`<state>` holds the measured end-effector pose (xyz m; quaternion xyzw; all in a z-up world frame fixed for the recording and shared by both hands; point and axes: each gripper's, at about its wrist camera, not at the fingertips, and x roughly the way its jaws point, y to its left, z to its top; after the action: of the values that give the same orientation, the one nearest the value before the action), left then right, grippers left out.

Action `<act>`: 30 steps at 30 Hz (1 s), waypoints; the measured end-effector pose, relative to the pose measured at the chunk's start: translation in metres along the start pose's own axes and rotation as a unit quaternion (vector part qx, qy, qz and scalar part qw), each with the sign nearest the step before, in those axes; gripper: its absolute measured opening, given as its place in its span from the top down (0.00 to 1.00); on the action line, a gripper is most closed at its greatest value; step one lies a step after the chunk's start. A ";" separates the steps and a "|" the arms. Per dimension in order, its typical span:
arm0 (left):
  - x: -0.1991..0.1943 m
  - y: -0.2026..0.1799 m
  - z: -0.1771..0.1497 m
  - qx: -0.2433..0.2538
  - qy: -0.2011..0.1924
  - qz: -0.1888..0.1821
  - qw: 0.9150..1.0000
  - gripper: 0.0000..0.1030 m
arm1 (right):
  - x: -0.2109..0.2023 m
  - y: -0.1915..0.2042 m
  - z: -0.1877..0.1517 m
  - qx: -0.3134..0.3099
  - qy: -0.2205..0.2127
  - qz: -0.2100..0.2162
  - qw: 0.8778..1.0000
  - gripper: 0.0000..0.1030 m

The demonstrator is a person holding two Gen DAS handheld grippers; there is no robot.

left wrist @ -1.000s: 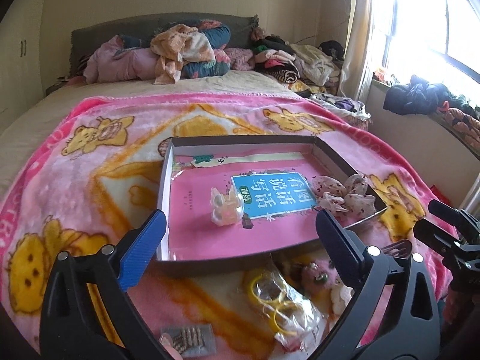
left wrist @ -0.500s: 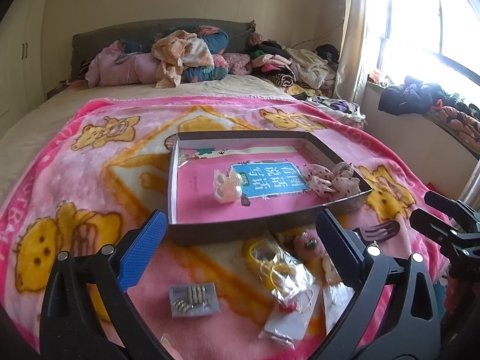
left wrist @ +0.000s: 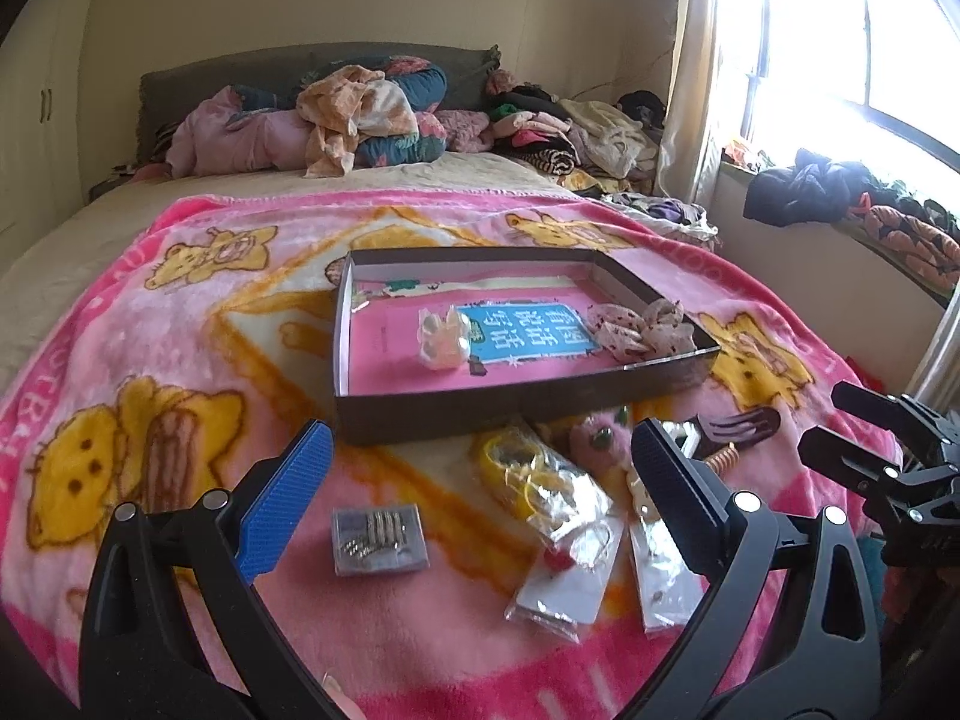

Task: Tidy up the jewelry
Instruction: 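Close the right gripper on the dark brown claw clip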

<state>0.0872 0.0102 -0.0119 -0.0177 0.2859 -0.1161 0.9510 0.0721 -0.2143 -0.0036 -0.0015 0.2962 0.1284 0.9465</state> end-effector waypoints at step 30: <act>0.047 -0.032 -0.026 0.028 0.080 -0.045 0.995 0.11 | 0.026 -0.050 -0.032 0.054 0.048 -0.062 0.995 0.08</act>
<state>0.1041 -0.0307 -0.0560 0.0056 0.3569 -0.1681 0.9189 0.0871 -0.2593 -0.0480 0.0252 0.3474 0.0529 0.9359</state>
